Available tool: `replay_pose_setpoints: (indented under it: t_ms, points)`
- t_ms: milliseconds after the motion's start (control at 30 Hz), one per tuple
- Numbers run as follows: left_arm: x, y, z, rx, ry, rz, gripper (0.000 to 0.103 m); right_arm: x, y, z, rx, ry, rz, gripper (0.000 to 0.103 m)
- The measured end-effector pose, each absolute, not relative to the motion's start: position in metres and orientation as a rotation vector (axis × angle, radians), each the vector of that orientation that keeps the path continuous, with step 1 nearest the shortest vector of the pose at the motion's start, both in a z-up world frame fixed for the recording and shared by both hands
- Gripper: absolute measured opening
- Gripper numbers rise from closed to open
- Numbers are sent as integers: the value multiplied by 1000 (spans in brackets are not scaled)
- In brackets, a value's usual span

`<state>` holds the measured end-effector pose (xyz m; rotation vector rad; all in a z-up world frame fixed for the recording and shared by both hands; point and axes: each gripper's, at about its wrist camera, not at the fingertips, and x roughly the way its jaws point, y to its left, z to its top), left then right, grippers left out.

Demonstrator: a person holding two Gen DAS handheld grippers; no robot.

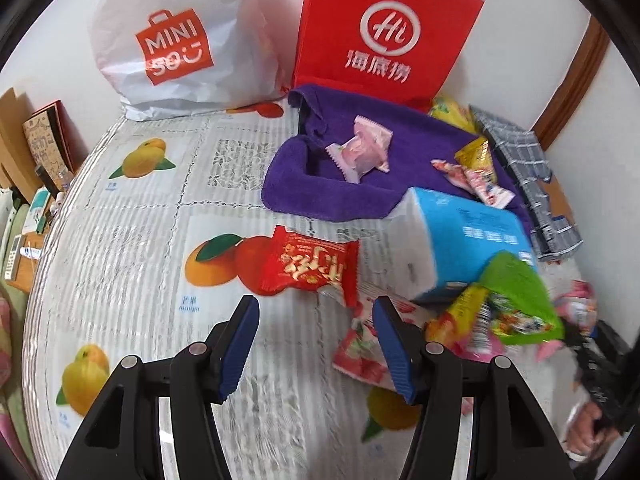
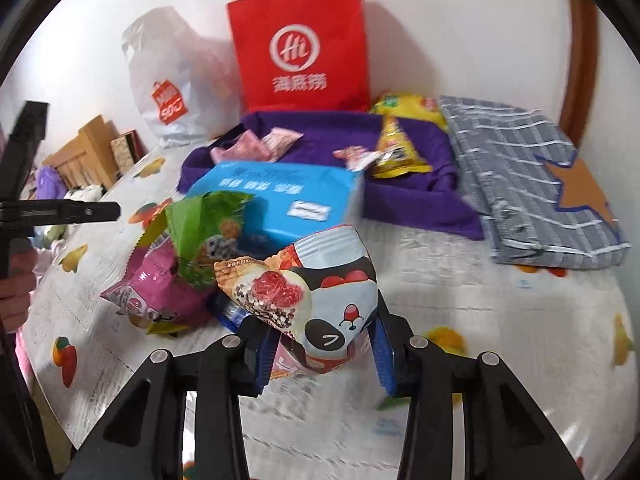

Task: Organize snacks
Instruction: 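Grasp the white panda snack bag with the right tool while the left grasps the red packet, then carry both held snacks up and over the purple towel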

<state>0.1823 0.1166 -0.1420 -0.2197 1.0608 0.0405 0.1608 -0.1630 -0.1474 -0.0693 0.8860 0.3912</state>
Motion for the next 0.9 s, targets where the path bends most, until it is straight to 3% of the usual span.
replay_pose_setpoints:
  t_ms: [400,533,700,767,833,900]
  points:
    - [232,113,-180,-151,1114,27,62,173,-207,-165,24,934,269,41]
    - [240,107,-192,-104,1122,44,72,175,-205,-166,26,938,280,41]
    - [238,93,-194,-13,1090,56,73,178,-200,-167,24,940,290,41]
    - [238,93,-193,-26,1089,49,69,178,-199,-167,25,939,293,41]
    - [236,95,-190,-32,1079,41,44,179,-198,-168,23,943,291,41]
    - [236,98,-188,-50,1084,27,39,179,-198,-168,24,945,290,41]
